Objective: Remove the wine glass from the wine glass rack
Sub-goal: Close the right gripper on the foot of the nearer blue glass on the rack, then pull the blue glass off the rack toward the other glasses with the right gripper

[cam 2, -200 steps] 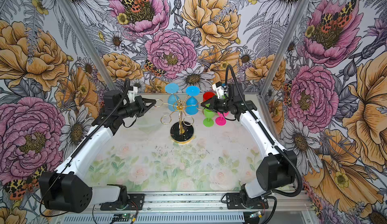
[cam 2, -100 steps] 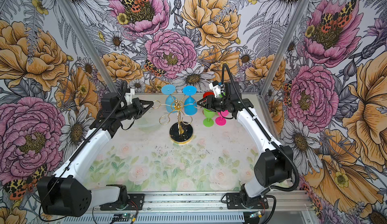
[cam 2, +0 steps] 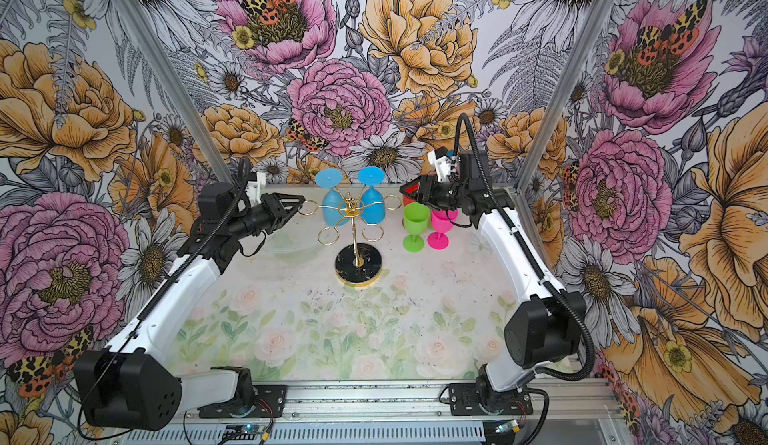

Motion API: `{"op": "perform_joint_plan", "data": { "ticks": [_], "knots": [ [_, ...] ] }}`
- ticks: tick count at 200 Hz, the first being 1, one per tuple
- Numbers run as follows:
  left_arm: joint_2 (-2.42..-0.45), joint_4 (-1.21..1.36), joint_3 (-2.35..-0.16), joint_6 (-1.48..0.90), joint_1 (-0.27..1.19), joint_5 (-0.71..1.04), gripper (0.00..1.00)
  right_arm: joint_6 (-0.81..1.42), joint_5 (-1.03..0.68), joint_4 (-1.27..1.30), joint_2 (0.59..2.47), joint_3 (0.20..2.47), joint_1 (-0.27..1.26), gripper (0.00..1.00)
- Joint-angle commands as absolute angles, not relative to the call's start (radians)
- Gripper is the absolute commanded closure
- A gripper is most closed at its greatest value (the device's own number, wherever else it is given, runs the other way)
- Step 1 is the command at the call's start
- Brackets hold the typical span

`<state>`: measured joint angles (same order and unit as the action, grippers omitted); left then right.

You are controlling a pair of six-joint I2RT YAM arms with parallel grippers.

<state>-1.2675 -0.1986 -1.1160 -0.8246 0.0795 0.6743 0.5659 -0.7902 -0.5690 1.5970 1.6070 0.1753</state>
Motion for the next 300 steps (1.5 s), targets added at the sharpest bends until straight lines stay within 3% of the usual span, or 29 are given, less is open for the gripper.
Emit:
{"op": "perform_joint_plan", "data": {
  "ticks": [1, 51, 129, 240, 300],
  "knots": [
    [-1.242, -0.237, -1.141, -0.768, 0.066, 0.658, 0.6, 0.539, -0.782, -0.56, 1.643, 1.678, 0.171, 0.44],
    [-1.137, -0.325, -1.117, -0.663, 0.058, 0.535, 0.4, 0.55, -0.786, -0.56, 1.756, 1.806, 0.175, 0.41],
    [-0.967, -0.433, -1.026, -0.478, 0.056, 0.382, 0.24, 0.59, -0.8, -0.559, 1.896, 1.945, 0.22, 0.43],
    [-0.834, -0.484, -0.954, -0.391, 0.055, 0.37, 0.21, 0.649, -0.821, -0.557, 2.018, 2.062, 0.268, 0.56],
    [-0.81, -0.49, -0.938, -0.371, 0.055, 0.366, 0.19, 0.657, -0.815, -0.558, 2.017, 2.069, 0.271, 0.74]
  ]
}}
